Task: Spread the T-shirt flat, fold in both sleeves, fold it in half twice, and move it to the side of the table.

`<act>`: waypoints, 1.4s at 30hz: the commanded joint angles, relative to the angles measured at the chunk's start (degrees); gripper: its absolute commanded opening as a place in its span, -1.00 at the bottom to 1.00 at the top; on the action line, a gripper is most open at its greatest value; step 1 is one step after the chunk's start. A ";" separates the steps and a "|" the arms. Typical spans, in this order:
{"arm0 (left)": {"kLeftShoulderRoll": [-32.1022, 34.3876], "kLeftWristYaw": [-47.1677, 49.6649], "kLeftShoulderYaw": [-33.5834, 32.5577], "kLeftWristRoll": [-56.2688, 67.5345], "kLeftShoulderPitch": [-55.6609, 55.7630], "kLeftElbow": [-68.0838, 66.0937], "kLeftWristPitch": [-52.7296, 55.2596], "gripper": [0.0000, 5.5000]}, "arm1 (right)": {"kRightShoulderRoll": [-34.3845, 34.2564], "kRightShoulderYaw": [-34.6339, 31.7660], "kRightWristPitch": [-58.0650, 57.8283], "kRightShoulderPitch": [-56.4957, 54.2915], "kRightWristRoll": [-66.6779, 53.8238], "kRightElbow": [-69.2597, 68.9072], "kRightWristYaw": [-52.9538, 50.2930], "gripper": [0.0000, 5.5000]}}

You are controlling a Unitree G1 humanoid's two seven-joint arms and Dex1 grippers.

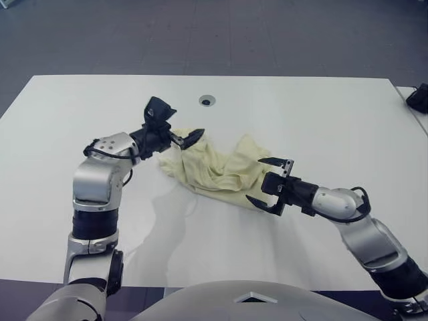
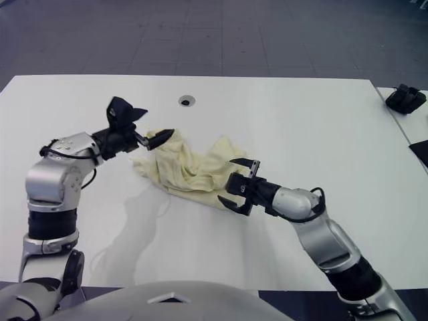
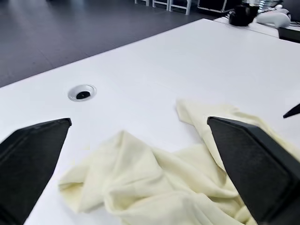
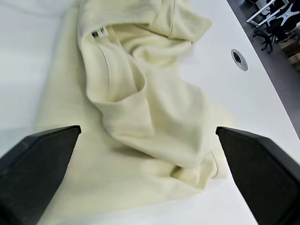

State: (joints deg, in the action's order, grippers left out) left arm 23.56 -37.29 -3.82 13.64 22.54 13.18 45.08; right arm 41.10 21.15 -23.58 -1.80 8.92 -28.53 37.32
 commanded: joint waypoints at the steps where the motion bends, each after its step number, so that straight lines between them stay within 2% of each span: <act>1: 1.21 0.84 -0.03 0.81 -0.17 -0.23 0.28 0.96 | -1.85 2.46 3.21 -1.78 3.59 3.43 -1.04 0.95; 4: 1.11 1.17 0.58 1.01 0.12 -0.43 0.26 0.96 | -3.13 2.92 3.94 -1.62 4.86 3.84 -1.60 0.95; 17: 2.15 1.52 2.67 1.67 -1.01 -0.11 -0.17 0.96 | -4.14 2.41 5.72 -0.82 8.89 4.86 -1.23 0.18; 21: 4.25 0.17 3.56 0.96 -0.76 -0.88 -2.28 0.96 | -4.19 2.42 5.82 -0.33 9.18 4.66 -0.66 -0.05; 24: 8.35 -5.01 5.87 -0.66 -0.07 -3.40 -8.67 0.96 | -4.43 2.24 5.85 -0.42 9.34 4.68 -0.34 -0.22; 28: 14.16 -17.04 10.63 -2.64 2.78 -10.24 -19.97 0.96 | -4.82 2.27 5.99 -0.46 9.67 4.88 -0.45 -0.46; 36: 15.75 -32.61 17.92 -7.95 14.78 -30.06 -36.41 0.96 | -5.69 2.53 6.69 -0.97 10.31 5.87 -0.13 -0.93; 38: 16.07 -38.36 20.52 -8.69 16.34 -32.01 -39.63 0.96 | -5.72 2.38 6.88 -0.88 10.37 6.00 -0.12 -0.99; 42: 15.55 -47.17 25.91 -12.00 20.07 -36.84 -44.96 0.96 | -5.98 2.18 7.15 -1.03 10.60 6.58 -0.27 -0.99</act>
State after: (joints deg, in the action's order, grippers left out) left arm 39.09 -81.59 19.73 4.12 39.42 -20.68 2.70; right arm 35.43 23.72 -16.77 -2.35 19.10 -22.42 36.93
